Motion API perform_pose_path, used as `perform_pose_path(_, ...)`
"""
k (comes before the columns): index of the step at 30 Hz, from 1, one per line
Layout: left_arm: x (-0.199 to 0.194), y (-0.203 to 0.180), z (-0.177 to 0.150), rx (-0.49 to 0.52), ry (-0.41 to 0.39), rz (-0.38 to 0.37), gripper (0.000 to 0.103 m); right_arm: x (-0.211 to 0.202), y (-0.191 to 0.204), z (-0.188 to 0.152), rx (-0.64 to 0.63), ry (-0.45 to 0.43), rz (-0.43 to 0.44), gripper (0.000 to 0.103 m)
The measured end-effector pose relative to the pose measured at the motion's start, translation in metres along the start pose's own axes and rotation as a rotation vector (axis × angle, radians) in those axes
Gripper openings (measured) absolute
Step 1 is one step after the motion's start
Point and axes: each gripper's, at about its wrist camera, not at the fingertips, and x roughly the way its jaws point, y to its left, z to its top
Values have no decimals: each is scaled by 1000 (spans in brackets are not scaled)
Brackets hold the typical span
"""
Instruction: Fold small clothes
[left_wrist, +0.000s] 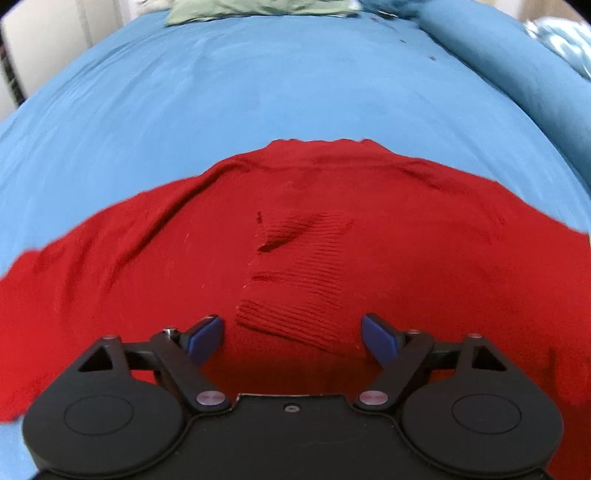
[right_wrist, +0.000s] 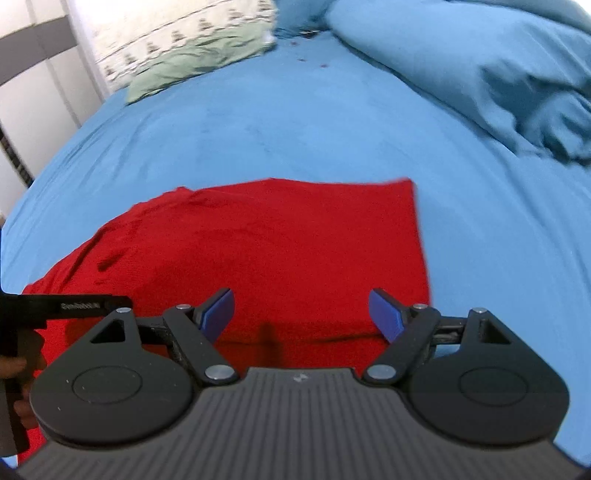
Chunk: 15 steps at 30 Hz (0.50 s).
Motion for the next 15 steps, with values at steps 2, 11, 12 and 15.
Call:
perform_pose_path(2, 1, 3, -4, -38, -22, 1, 86, -4, -12, -6, 29, -2, -13, 96)
perform_pose_path(11, 0, -8, -8, -54, -128, -7, 30, -1, -27, -11, 86, 7, -47, 96)
perform_pose_path(12, -2, -11, -7, -45, -136, -12, 15, 0, -27, -11, 79, 7, -53, 96)
perform_pose_path(15, -14, -17, 1, -22, -174, -12, 12, 2, -24, -9, 57, 5, -63, 96)
